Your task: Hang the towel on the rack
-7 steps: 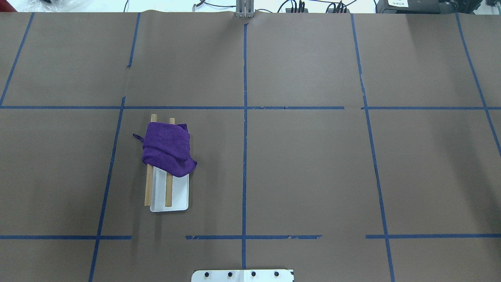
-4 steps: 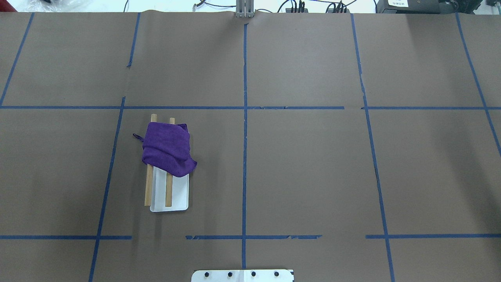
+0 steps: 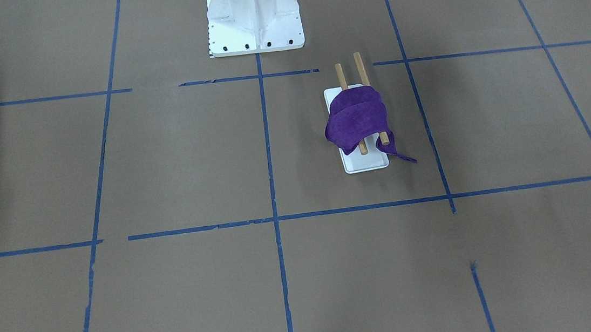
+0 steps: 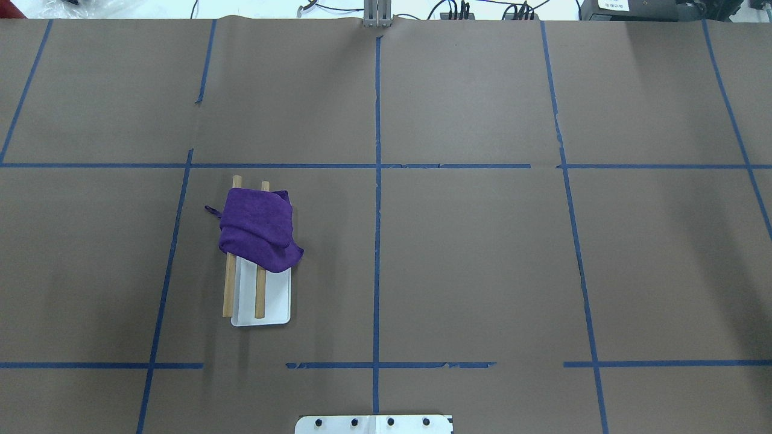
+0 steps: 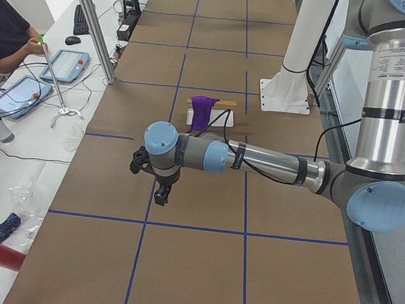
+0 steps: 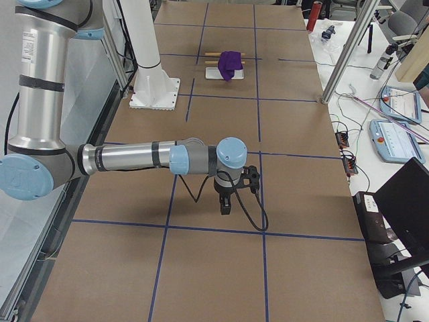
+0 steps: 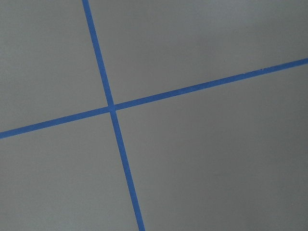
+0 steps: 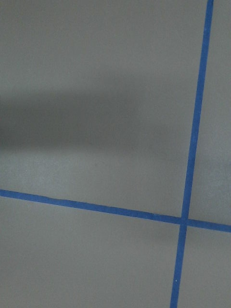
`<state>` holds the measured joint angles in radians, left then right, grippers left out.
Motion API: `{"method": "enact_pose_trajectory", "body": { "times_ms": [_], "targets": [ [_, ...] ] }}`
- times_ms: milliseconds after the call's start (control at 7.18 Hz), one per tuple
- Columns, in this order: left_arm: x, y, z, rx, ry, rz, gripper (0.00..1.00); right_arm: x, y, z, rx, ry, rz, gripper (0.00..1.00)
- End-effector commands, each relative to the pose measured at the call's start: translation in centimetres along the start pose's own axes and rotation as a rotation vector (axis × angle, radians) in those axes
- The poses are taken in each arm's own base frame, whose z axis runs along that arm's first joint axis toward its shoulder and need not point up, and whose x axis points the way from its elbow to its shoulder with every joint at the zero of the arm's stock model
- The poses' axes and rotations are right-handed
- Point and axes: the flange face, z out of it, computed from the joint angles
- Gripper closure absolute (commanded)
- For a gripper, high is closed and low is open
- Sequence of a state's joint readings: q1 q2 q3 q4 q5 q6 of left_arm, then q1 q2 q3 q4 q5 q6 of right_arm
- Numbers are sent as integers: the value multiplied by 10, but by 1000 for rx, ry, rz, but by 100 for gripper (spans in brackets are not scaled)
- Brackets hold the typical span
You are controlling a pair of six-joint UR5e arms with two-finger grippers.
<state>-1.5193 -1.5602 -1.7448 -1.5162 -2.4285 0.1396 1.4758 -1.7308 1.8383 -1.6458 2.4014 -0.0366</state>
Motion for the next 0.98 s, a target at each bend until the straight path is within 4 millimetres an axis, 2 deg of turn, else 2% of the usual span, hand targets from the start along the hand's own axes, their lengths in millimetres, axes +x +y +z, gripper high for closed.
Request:
{"method": "enact_pose_trajectory", "body": {
  "times_ms": [0,279,557,836],
  "targets": [
    [4,-1,-4,16,-8,20,0,0,1,1,-2,-5,2,0],
    [4,-8,-5,41,-9,53,0,-1,0,0,1,-5,-1,0],
    [22,-18,-23,76,-13,93,0,1,1,1,-3,-5,3,0],
    [28,-21,-30,88,-17,105,0,1,1,1,-3,-5,3,0]
  ]
}}
